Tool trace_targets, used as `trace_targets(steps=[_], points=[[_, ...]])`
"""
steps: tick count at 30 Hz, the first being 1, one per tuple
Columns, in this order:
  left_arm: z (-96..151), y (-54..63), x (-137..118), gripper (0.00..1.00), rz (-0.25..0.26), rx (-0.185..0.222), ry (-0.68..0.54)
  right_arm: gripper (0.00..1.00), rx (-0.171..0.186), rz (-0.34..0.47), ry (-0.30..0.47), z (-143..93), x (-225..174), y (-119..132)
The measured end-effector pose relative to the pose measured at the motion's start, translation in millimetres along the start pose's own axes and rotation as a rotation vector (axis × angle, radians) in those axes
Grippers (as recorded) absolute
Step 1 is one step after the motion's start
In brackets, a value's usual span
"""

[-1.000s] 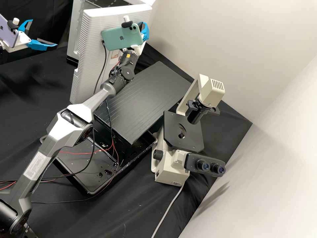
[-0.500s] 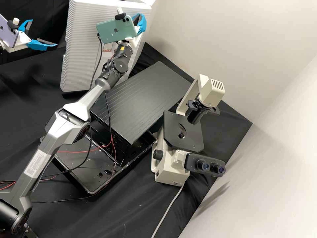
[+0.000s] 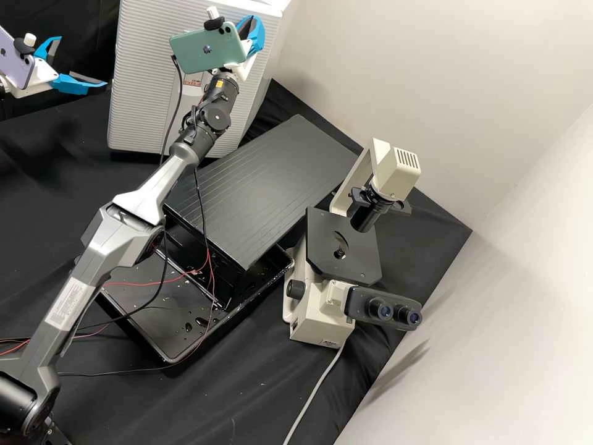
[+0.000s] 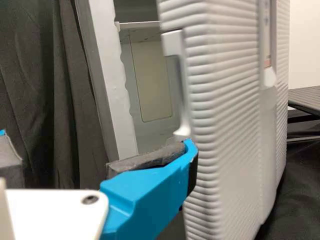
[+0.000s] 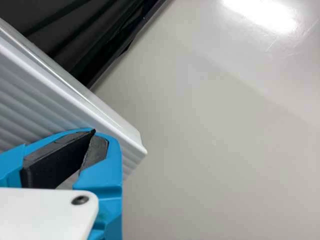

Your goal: Close the incubator door

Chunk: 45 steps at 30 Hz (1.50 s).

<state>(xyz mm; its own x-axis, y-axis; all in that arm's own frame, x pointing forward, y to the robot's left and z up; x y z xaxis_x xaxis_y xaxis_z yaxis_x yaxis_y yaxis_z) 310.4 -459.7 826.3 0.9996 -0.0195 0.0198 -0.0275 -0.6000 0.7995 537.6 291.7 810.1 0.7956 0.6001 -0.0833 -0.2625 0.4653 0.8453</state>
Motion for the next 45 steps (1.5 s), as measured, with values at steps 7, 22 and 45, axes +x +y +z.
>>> trace_targets(steps=[7, 22, 45], points=[[0.0, 0.0, 0.0, 1.00, 0.000, 0.000, 0.000, 0.00, 0.003, -0.005, 0.005, -3.1, 0.8, -3.5], [0.0, 0.0, 0.0, 1.00, 0.000, 0.000, 0.000, 0.00, 0.021, 0.006, 0.050, -28.4, 5.3, -5.5], [0.0, 0.0, 0.0, 1.00, 0.000, 0.000, 0.000, 0.00, 0.025, 0.006, 0.046, -34.0, 6.4, -5.9]])
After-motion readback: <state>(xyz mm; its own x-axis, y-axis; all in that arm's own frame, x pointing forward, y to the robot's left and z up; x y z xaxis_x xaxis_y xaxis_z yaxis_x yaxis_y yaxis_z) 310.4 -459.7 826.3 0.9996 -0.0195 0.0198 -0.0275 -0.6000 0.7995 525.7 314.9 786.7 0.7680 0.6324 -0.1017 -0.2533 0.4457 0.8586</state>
